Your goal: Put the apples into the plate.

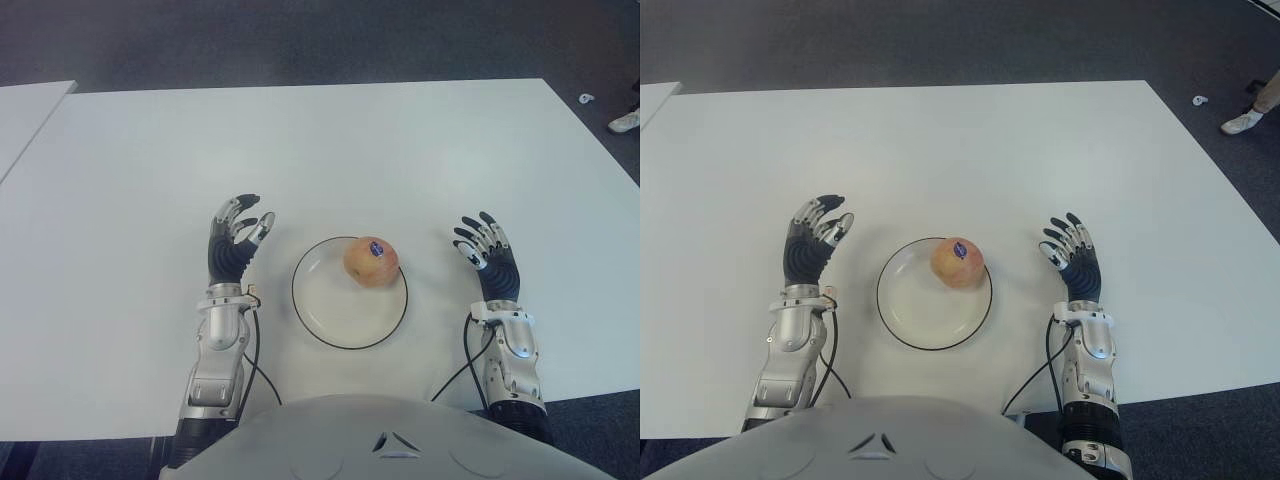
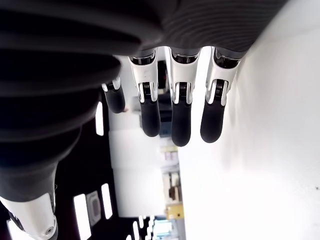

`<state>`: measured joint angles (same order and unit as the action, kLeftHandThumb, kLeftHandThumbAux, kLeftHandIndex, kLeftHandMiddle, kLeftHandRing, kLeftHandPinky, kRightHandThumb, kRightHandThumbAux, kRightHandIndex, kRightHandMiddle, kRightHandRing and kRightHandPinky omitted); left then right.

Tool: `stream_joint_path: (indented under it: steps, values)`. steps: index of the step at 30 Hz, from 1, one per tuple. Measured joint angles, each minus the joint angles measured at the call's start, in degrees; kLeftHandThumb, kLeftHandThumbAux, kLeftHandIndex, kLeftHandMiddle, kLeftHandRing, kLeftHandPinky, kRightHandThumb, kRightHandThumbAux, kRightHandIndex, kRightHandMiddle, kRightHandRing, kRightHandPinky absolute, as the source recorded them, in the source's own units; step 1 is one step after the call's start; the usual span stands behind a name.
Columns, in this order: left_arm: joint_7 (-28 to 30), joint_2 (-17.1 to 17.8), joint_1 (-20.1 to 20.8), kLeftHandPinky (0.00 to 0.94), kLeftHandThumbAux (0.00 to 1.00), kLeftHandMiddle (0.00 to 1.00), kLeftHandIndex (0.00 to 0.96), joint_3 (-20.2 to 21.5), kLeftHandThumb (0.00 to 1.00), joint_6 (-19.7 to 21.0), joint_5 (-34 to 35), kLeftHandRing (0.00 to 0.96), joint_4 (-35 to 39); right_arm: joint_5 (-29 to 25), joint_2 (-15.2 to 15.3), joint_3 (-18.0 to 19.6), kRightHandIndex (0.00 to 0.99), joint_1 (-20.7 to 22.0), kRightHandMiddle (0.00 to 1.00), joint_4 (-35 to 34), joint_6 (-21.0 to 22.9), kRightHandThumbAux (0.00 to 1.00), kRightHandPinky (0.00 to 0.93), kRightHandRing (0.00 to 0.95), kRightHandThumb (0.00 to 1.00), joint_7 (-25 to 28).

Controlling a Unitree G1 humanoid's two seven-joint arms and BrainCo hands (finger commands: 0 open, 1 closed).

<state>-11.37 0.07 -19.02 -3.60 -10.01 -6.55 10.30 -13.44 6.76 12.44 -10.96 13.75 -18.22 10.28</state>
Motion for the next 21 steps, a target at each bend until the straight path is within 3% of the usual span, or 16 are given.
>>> stream_joint_path:
  steps: [7,21]
  values:
    - [0.2,-0.1,-2.5,0.324,0.624,0.279,0.25,0.6,0.267,-0.2,0.4,0.291,-2.1,0.1,-0.1,-0.2,0.122,-0.6,0.237,-0.7,0.0,0.678,0.307,0.261,0.417,0.0]
    - [1.0,-0.7,-3.1,0.327,0.636,0.272,0.216,2.5,0.251,0.0,1.4,0.298,-3.6,0.7,0.1,-0.9,0.123,-1.1,0.238,-1.5,0.3,0.664,0.307,0.262,0.41,-0.9]
